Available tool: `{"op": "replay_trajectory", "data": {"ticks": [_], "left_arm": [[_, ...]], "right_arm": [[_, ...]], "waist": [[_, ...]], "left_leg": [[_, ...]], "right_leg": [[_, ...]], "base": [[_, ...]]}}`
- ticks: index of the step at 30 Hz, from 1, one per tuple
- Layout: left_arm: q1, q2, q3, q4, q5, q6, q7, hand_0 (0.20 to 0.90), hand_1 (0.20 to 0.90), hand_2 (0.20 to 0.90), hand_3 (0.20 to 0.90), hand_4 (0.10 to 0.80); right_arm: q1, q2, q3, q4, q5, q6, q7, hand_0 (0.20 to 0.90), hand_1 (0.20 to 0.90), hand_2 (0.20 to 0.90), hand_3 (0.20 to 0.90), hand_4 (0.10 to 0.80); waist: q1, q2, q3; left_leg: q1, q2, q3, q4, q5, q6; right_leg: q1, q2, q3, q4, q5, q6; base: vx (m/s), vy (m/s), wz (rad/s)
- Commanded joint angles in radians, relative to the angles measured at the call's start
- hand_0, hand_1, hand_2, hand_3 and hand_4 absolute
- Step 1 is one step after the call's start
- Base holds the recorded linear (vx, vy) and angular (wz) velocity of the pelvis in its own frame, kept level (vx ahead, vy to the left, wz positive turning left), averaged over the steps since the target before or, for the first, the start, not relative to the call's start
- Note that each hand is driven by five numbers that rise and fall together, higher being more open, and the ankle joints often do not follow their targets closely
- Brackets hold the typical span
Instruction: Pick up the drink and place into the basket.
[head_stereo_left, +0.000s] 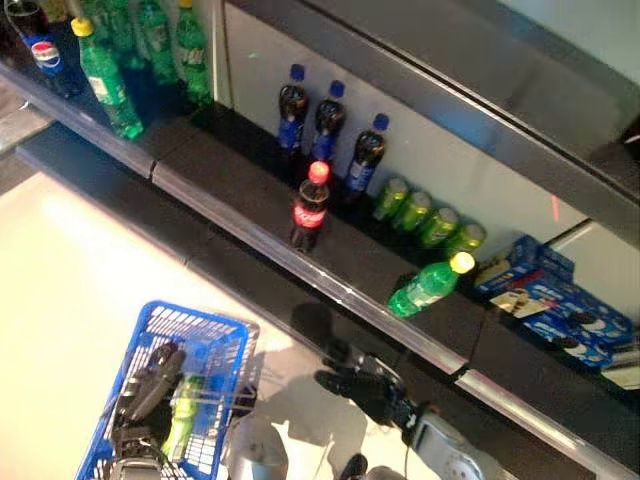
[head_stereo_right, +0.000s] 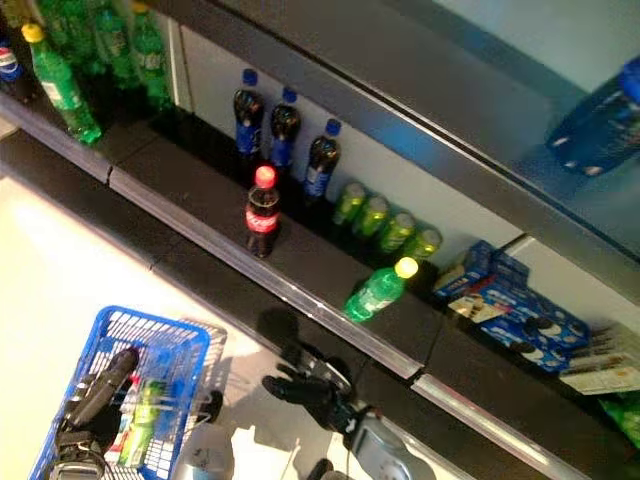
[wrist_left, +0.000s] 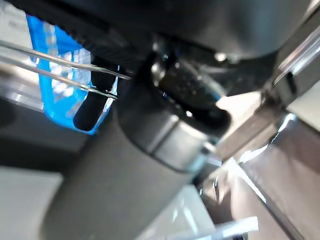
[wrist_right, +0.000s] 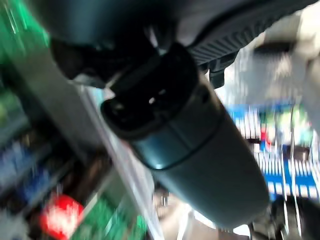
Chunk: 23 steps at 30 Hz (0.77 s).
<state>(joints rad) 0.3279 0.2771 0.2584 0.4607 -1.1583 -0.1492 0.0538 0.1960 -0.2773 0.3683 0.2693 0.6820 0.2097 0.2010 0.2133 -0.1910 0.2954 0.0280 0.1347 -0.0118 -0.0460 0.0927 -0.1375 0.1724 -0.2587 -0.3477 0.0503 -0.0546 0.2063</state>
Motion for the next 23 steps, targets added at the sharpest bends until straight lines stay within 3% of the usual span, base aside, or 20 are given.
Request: {"op": "replay_trajectory", "data": {"ticks": [1, 4, 7, 12, 20, 23], "left_arm": [[-0.096, 0.036, -0.008, -0.157, 0.206, -0.219, -0.032, 0.3, 0.3, 0.3, 0.2, 0.1], [-0.108, 0.025, -0.019, -0.048, 0.214, -0.189, -0.024, 0.3, 0.3, 0.3, 0.2, 0.1], [-0.129, 0.005, -0.025, 0.08, 0.195, -0.156, -0.028, 0.3, 0.3, 0.3, 0.2, 0.1], [-0.169, -0.039, -0.032, 0.309, 0.12, -0.085, -0.032, 0.3, 0.3, 0.3, 0.2, 0.1], [-0.221, -0.091, -0.09, 0.514, 0.132, -0.045, -0.022, 0.3, 0.3, 0.3, 0.2, 0.1], [-0.242, -0.102, -0.105, 0.577, 0.17, -0.069, -0.008, 0.3, 0.3, 0.3, 0.2, 0.1]], "right_arm": [[0.028, -0.069, -0.009, 0.018, -0.076, -0.058, 0.068, 0.9, 0.9, 0.9, 0.9, 0.8], [0.026, -0.062, -0.032, 0.124, -0.152, -0.094, 0.039, 0.9, 0.9, 0.9, 0.9, 0.8], [0.002, -0.06, -0.044, 0.267, -0.354, -0.196, -0.022, 0.9, 0.9, 0.9, 0.9, 0.8], [-0.022, -0.031, -0.067, 0.447, -0.473, -0.265, -0.106, 0.9, 0.9, 0.9, 0.9, 0.8], [-0.061, 0.027, -0.116, 0.72, -0.517, -0.381, -0.2, 0.9, 0.9, 0.9, 0.9, 0.8], [-0.081, 0.043, -0.122, 0.761, -0.513, -0.4, -0.247, 0.9, 0.9, 0.9, 0.9, 0.8]], "waist": [[-0.044, 0.143, -0.159], [-0.059, 0.151, -0.169], [-0.07, 0.159, -0.175], [-0.086, 0.168, -0.182], [-0.092, 0.176, -0.189], [-0.097, 0.175, -0.193]], "left_leg": [[0.073, 0.02, 0.082, 0.015, -0.061, 0.018], [0.077, 0.028, 0.097, 0.001, -0.058, 0.014], [0.08, 0.032, 0.108, -0.017, -0.054, 0.012], [0.071, 0.028, 0.104, -0.028, -0.053, 0.012], [0.063, 0.011, 0.101, -0.041, -0.059, 0.018], [0.067, 0.004, 0.102, -0.041, -0.062, 0.021]], "right_leg": [[-0.053, 0.007, 0.003, -0.021, 0.069, -0.017], [-0.052, 0.008, 0.004, -0.035, 0.077, -0.017], [-0.048, 0.01, -0.002, -0.051, 0.084, -0.015], [-0.051, 0.009, -0.008, -0.064, 0.092, -0.013], [-0.04, 0.0, -0.026, -0.088, 0.105, -0.007], [-0.038, -0.002, -0.02, -0.088, 0.106, -0.007]], "base": [[-0.016, 0.005, -0.21], [-0.016, -0.001, -0.11], [-0.016, -0.001, -0.11], [-0.02, 0.002, -0.05], [-0.022, 0.012, -0.03], [0.0, 0.0, 0.0]]}}
